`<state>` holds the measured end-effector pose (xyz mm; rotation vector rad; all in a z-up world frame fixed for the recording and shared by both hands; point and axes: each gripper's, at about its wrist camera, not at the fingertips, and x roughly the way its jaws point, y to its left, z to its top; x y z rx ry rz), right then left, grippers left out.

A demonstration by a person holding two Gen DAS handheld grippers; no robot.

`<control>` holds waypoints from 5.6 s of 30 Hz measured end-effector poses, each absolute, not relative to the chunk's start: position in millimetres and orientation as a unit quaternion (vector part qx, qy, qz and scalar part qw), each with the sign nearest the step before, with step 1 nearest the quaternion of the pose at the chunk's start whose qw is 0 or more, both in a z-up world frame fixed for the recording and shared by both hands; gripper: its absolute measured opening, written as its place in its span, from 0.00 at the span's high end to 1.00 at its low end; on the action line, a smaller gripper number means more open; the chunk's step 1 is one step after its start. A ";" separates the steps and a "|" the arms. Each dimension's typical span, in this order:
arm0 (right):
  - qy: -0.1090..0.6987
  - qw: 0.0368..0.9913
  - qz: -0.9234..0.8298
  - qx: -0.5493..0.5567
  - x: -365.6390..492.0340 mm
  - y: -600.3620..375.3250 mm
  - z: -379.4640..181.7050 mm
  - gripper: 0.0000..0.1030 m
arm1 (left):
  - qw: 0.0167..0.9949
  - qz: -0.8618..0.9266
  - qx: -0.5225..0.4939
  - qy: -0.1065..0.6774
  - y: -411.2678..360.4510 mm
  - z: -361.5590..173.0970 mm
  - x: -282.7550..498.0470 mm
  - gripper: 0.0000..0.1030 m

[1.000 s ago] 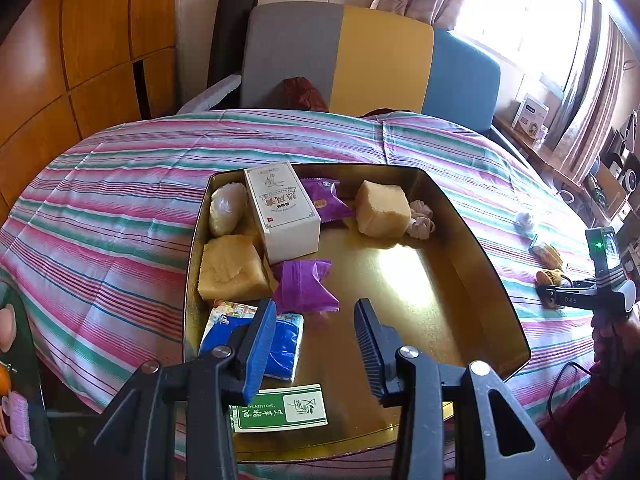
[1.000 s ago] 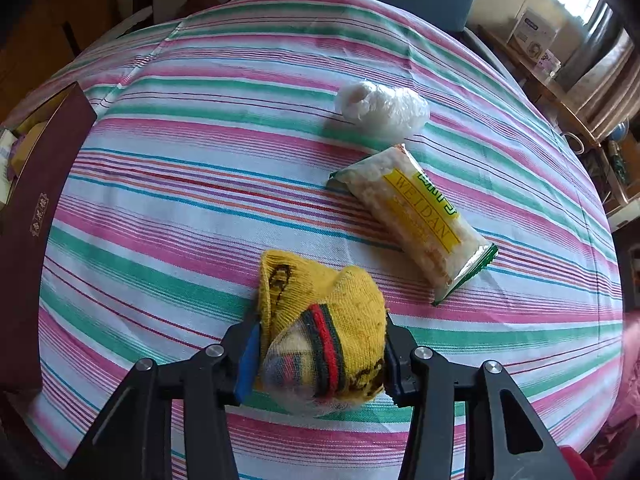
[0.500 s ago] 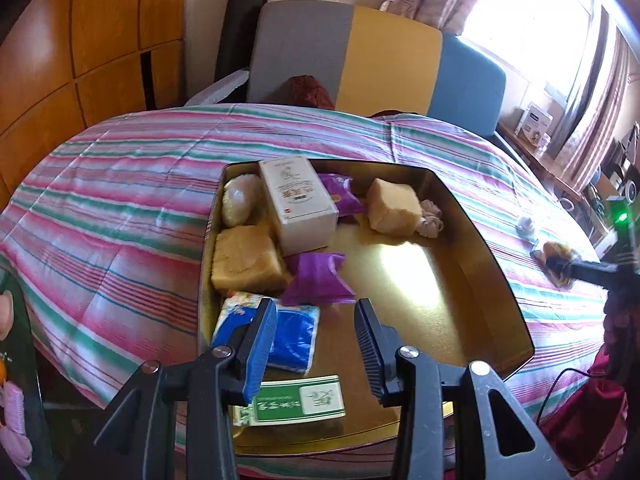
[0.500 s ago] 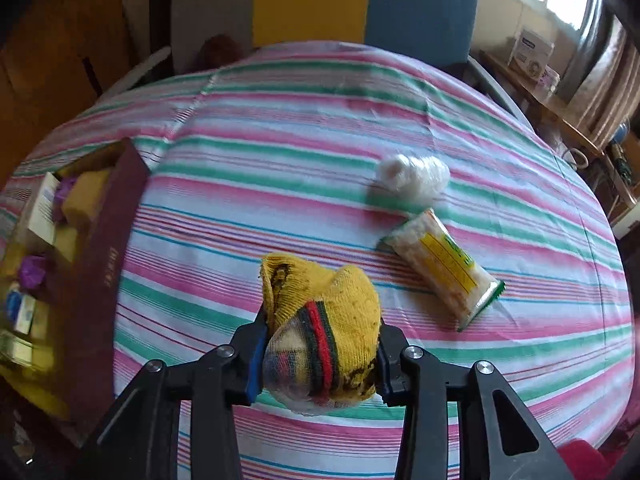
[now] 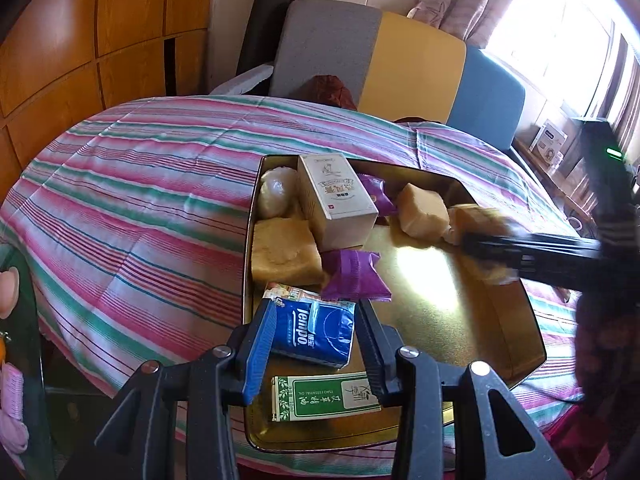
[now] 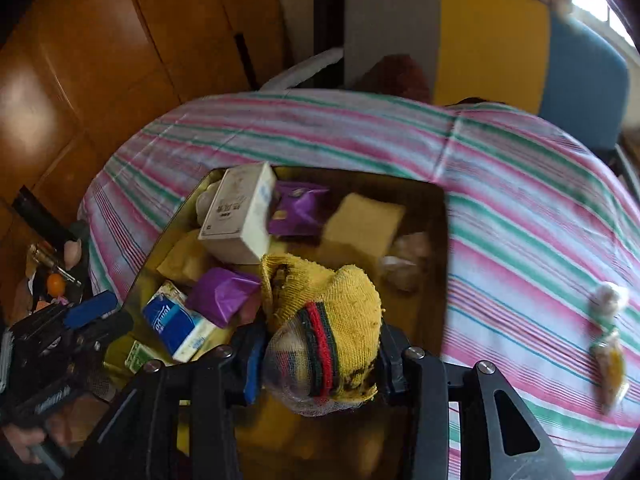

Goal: Organize objects
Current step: 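Carry the yellow sock into the gold tray and open the right tool, then grasp the clear plastic bag with the left tool, then place plastic bag in tray with left tool while right tool grasps WEIDAN bag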

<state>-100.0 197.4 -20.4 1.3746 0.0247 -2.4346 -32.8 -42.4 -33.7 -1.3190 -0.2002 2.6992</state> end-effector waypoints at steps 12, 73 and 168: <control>-0.073 0.144 -0.835 0.526 -151.6 175.1 -73.3 0.42 | 0.061 0.886 -0.454 -0.073 -47.7 -46.6 -38.0 0.61; -0.310 -0.203 -0.862 0.345 -29.1 595.9 -22.2 0.13 | 0.233 0.865 -0.430 0.115 189.8 -8.7 -58.1 0.58; -0.030 -0.036 -0.836 0.547 -61.9 479.4 -96.8 0.56 | 0.207 0.881 -0.424 0.044 88.9 -17.7 -19.7 0.62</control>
